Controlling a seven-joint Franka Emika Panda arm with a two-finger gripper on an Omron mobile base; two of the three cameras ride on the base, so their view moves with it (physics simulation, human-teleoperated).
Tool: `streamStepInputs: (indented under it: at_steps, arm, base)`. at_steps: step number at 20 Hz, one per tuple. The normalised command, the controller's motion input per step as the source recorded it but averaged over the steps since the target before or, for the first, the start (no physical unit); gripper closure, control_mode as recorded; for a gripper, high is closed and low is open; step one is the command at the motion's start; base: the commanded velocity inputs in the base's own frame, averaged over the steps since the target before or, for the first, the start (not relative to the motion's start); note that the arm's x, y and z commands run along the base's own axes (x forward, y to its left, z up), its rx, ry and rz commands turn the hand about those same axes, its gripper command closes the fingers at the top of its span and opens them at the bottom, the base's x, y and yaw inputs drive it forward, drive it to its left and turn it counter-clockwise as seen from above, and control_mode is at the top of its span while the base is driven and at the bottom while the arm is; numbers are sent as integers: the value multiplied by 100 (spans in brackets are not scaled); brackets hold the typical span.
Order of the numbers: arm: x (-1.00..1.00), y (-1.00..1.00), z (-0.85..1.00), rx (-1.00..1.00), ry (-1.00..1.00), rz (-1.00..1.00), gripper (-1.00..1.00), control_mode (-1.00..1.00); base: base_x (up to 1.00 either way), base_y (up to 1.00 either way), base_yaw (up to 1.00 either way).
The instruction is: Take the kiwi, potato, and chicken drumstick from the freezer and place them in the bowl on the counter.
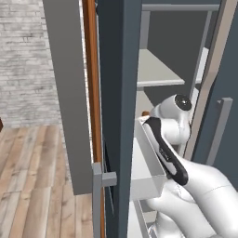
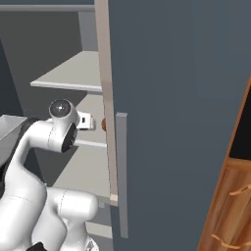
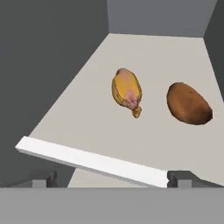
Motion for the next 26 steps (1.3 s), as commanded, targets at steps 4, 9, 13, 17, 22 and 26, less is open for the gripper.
streamStepInputs:
  at_steps: [4,9,13,17,22,26]
  arm:
    - [50,5,-14,0,0,0,-100,-100]
    - [46,0,-16,0,0,0,-100,-100]
    - [46,0,-6,0,1,0,-100,-100]
    - [44,0,-1,0,5,0,-100,-100]
    - [35,0,-6,0,4,0,-100,-100]
    - [31,0,-21,0,0,0,-100,-100]
  base:
    - [0,0,0]
    - [0,0,0]
    - [0,0,0]
    - [0,0,0]
    - [0,0,0]
    - [0,0,0]
